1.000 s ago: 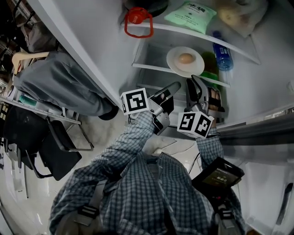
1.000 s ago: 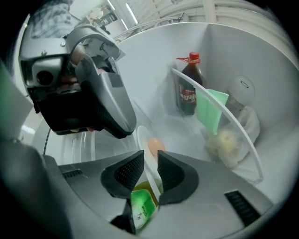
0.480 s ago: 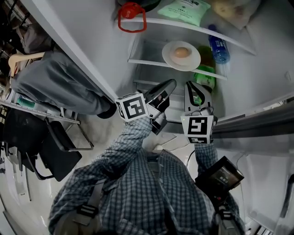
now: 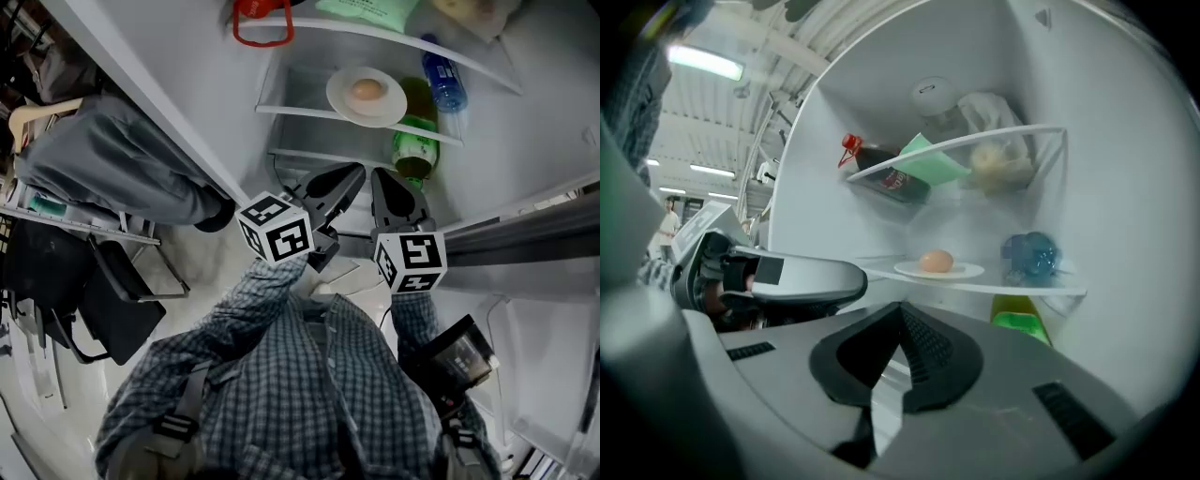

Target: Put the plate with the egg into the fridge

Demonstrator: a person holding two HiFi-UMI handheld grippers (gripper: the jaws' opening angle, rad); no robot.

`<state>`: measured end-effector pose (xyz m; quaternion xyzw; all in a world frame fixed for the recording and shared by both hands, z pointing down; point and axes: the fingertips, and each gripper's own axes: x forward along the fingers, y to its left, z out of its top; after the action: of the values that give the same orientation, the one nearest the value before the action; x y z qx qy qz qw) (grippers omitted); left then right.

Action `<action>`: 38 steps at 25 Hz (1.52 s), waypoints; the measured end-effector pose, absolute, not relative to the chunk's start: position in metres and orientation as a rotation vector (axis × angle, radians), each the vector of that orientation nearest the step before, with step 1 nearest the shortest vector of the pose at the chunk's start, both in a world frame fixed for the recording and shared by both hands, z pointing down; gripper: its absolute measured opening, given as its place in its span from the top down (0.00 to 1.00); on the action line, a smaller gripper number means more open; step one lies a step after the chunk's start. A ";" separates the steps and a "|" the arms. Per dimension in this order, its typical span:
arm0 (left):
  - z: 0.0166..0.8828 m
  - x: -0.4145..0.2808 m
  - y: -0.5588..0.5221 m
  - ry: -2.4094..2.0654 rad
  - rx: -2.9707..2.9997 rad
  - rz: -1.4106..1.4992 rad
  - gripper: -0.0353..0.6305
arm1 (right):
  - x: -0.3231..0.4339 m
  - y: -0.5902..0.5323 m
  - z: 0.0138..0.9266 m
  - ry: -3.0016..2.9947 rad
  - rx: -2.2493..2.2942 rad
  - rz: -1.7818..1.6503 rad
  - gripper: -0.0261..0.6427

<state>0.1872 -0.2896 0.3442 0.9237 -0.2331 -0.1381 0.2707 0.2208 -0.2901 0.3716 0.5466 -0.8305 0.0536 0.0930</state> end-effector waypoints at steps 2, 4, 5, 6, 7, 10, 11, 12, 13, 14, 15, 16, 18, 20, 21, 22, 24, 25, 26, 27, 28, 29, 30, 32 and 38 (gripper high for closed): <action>0.349 0.189 -0.284 -0.624 2.507 -0.339 0.94 | 0.219 -0.286 0.375 -2.492 1.629 0.216 0.95; 0.353 0.189 -0.279 -0.619 2.511 -0.322 0.94 | 0.218 -0.282 0.379 -2.507 1.637 0.261 0.95; 0.355 0.188 -0.277 -0.622 2.518 -0.308 0.94 | 0.217 -0.280 0.381 -2.512 1.638 0.280 0.95; 0.358 0.186 -0.274 -0.627 2.524 -0.292 0.94 | 0.216 -0.279 0.382 -2.517 1.637 0.296 0.95; 0.360 0.185 -0.273 -0.635 2.528 -0.279 0.94 | 0.215 -0.277 0.383 -2.523 1.635 0.308 0.95; 0.366 0.180 -0.270 -0.654 2.525 -0.260 0.94 | 0.212 -0.274 0.385 -2.538 1.627 0.327 0.95; 0.366 0.180 -0.270 -0.655 2.523 -0.259 0.94 | 0.211 -0.273 0.385 -2.544 1.625 0.332 0.95; 0.367 0.179 -0.269 -0.655 2.520 -0.258 0.94 | 0.210 -0.272 0.385 -2.548 1.623 0.337 0.95; 0.367 0.178 -0.268 -0.655 2.518 -0.259 0.94 | 0.208 -0.271 0.385 -2.551 1.620 0.340 0.95; 0.367 0.178 -0.268 -0.657 2.516 -0.259 0.94 | 0.207 -0.271 0.386 -2.552 1.618 0.340 0.95; 0.367 0.177 -0.268 -0.660 2.515 -0.259 0.94 | 0.206 -0.270 0.386 -2.553 1.616 0.339 0.95; 0.367 0.177 -0.268 -0.665 2.515 -0.259 0.94 | 0.205 -0.270 0.386 -2.553 1.613 0.337 0.95; 0.368 0.176 -0.268 -0.676 2.515 -0.256 0.94 | 0.205 -0.270 0.386 -2.551 1.608 0.333 0.95; 0.369 0.176 -0.268 -0.680 2.515 -0.253 0.94 | 0.204 -0.268 0.387 -2.547 1.601 0.330 0.95; 0.369 0.177 -0.268 -0.680 2.516 -0.252 0.94 | 0.204 -0.268 0.387 -2.546 1.601 0.329 0.95; 0.369 0.177 -0.268 -0.679 2.517 -0.250 0.94 | 0.205 -0.267 0.387 -2.545 1.602 0.330 0.95; 0.370 0.180 -0.269 -0.677 2.522 -0.239 0.94 | 0.207 -0.267 0.387 -2.544 1.604 0.330 0.95; 0.370 0.181 -0.269 -0.675 2.524 -0.228 0.94 | 0.207 -0.268 0.387 -2.543 1.604 0.329 0.95; 0.371 0.182 -0.269 -0.673 2.527 -0.217 0.94 | 0.208 -0.268 0.387 -2.542 1.603 0.327 0.95; 0.372 0.183 -0.269 -0.673 2.528 -0.209 0.94 | 0.209 -0.268 0.388 -2.540 1.602 0.323 0.95; 0.372 0.184 -0.269 -0.674 2.530 -0.202 0.94 | 0.209 -0.268 0.388 -2.536 1.602 0.316 0.95; 0.372 0.184 -0.269 -0.676 2.530 -0.198 0.94 | 0.210 -0.268 0.389 -2.531 1.601 0.309 0.95; 0.373 0.185 -0.269 -0.678 2.531 -0.194 0.94 | 0.210 -0.268 0.389 -2.526 1.600 0.303 0.95; 0.374 0.185 -0.269 -0.679 2.531 -0.186 0.94 | 0.210 -0.268 0.390 -2.520 1.596 0.297 0.95; 0.378 0.183 -0.269 -0.677 2.519 -0.165 0.94 | 0.207 -0.269 0.392 -2.519 1.587 0.300 0.95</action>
<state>0.1830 -0.2694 0.3783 0.9305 -0.2501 -0.0608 0.2607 0.2074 -0.2691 0.3923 0.5287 -0.8396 0.1000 0.0745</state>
